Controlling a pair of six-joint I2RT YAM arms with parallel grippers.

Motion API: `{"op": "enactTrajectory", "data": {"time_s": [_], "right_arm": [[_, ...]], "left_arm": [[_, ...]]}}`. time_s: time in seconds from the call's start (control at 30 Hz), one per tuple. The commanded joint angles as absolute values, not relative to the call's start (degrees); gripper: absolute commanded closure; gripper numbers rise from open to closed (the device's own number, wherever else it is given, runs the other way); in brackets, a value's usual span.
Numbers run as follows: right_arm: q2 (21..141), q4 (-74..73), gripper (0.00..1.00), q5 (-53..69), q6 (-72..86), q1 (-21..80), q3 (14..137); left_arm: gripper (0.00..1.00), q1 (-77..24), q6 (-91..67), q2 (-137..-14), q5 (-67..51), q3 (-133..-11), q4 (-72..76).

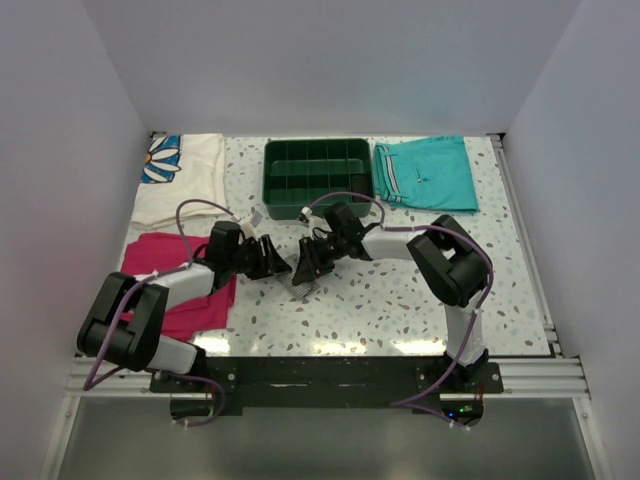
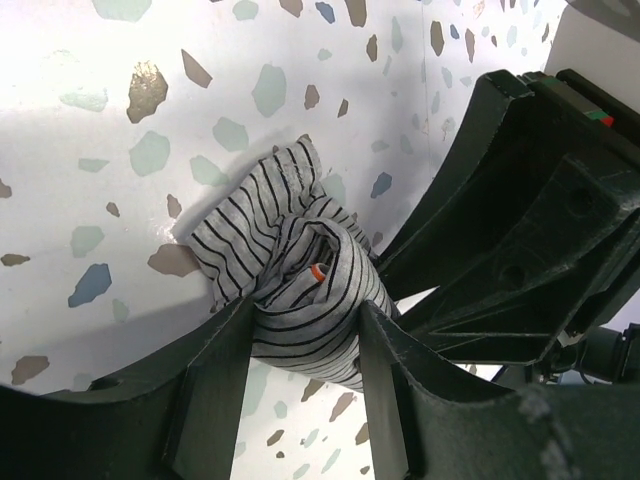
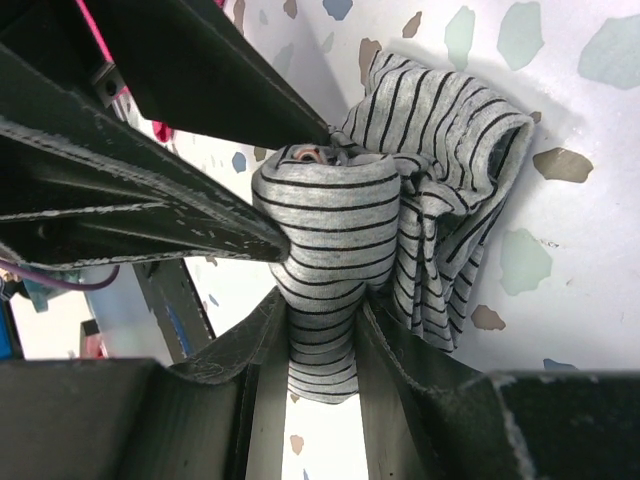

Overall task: Roll the underwear
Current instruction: Roll the underwear to the center of the board.

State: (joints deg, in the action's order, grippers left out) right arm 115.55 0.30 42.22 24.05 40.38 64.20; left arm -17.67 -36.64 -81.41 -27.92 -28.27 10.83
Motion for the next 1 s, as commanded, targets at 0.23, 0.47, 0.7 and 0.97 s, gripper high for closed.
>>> {"op": "enactTrajectory", "data": {"time_s": [0.23,0.47,0.7,0.97], "right_arm": [[112.86,-12.13,0.73,29.62,20.57,42.19,57.04],[106.44,-13.01,0.61,26.46,20.30,42.98,57.57],[101.25,-11.43,0.57,24.44,20.22,43.24,57.31],[93.44,-12.92,0.54,19.17,18.73,45.25,57.83]], "left_arm": [[0.53,-17.67,-34.28,-86.40,-26.81,-26.72,13.01],[0.53,-18.02,-33.58,-86.40,-25.93,-26.80,12.40],[0.53,-18.98,-33.05,-87.45,-26.80,-27.60,12.66],[0.53,-20.57,-32.70,-88.77,-27.95,-28.74,12.40]]}}
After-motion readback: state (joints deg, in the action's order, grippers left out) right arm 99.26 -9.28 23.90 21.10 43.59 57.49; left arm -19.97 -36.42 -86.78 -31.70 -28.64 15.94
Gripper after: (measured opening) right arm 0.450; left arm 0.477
